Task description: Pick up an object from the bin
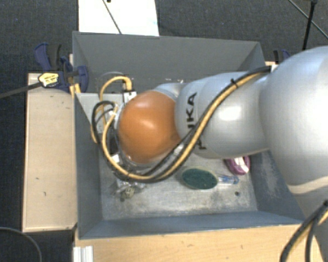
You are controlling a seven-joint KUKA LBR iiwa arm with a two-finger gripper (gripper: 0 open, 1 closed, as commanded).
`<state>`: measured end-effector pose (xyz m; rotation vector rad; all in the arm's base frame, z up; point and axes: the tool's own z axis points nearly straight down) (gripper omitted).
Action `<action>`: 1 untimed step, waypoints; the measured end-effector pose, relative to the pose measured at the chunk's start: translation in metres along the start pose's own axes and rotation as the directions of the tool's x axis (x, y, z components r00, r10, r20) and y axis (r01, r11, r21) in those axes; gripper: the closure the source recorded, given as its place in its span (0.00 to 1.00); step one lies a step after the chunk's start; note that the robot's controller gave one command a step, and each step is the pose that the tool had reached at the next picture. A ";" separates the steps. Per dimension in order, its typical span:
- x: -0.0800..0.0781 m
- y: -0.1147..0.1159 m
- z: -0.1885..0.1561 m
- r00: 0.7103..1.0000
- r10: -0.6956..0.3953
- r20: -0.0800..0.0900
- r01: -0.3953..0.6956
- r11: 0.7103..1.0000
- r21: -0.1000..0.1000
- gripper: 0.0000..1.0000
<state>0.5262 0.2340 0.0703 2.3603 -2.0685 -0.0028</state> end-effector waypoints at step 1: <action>-0.001 -0.001 -0.134 1.000 0.007 0.005 -0.007 1.000 0.013 1.00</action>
Offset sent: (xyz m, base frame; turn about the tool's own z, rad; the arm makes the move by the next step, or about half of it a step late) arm -0.0001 -0.0001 0.1283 0.0000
